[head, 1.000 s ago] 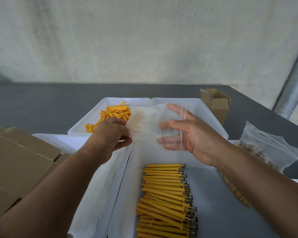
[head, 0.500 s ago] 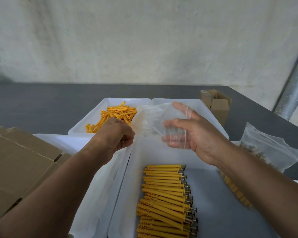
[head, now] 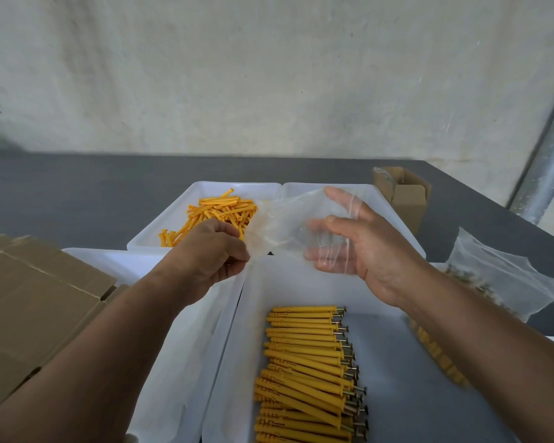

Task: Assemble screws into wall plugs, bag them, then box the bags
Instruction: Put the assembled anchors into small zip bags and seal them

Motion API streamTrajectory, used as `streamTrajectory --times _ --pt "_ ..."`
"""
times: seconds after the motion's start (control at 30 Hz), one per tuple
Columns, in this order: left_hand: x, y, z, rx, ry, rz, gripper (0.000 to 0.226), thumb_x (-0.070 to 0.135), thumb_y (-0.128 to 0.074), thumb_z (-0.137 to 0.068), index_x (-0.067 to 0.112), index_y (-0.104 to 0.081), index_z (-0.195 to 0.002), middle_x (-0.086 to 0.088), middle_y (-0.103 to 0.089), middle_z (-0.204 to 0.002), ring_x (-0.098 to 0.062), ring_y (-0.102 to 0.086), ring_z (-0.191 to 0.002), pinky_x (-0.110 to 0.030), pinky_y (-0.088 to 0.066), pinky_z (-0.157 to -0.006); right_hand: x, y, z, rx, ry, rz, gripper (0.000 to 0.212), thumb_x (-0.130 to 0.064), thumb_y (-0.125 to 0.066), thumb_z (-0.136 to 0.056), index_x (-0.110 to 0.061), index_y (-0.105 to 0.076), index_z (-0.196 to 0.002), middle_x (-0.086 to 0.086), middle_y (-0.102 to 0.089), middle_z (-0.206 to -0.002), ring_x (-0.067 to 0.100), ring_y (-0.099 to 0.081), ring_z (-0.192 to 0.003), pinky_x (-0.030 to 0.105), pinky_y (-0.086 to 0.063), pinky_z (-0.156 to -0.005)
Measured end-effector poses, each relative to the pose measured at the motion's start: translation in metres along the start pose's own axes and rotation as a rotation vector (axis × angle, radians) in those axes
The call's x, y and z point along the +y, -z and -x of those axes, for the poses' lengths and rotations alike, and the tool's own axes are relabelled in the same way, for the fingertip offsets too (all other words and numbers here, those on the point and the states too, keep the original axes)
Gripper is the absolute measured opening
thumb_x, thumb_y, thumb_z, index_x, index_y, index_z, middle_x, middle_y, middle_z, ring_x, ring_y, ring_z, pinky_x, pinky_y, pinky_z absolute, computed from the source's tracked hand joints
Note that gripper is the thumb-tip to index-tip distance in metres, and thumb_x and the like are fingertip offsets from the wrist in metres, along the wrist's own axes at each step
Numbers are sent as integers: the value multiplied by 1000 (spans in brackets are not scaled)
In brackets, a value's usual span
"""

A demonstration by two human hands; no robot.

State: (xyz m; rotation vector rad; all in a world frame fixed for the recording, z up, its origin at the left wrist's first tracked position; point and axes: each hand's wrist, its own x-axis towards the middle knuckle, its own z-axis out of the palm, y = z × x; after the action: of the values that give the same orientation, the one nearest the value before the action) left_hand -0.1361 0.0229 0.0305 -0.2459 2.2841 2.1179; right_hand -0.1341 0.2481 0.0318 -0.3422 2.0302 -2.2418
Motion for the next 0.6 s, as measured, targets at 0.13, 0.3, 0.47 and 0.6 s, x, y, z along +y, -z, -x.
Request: streamTrajectory --times 0.13,0.3,0.47,0.6 --pt "3 -1 3 30 21 72 19 -8 -48 -79 7 -59 -75 -9 -54 -74 -18 -51 -60 -25 -50 -52 0 -1 3 -60 2 45 45 -15 -49 -102 -39 -46 -139 0 -74 -109 32 -74 -84 34 -61 -65" --pt "9 0 6 66 -7 196 12 19 -58 -86 12 -67 -84 -4 -66 -74 -19 -62 -61 -26 -51 -55 4 -6 5 -141 9 142 43 -18 -51 -101 -45 -49 -134 -4 -74 -106 32 -74 -83 37 -62 -70" --pt "3 0 1 115 -102 40 10 16 -65 -89 7 -70 -91 -8 -66 -83 -19 -59 -69 -27 -51 -60 7 -9 6 -180 15 177 43 -20 -52 -101 -48 -49 -133 -7 -74 -106 31 -75 -83 38 -62 -72" --pt "-1 2 -3 188 -178 14 11 17 -62 -92 11 -65 -83 -6 -58 -76 -20 -53 -69 -29 -50 -61 6 -9 6 -214 -21 174 41 -20 -52 -101 -46 -50 -133 -4 -74 -105 33 -74 -82 36 -62 -69"
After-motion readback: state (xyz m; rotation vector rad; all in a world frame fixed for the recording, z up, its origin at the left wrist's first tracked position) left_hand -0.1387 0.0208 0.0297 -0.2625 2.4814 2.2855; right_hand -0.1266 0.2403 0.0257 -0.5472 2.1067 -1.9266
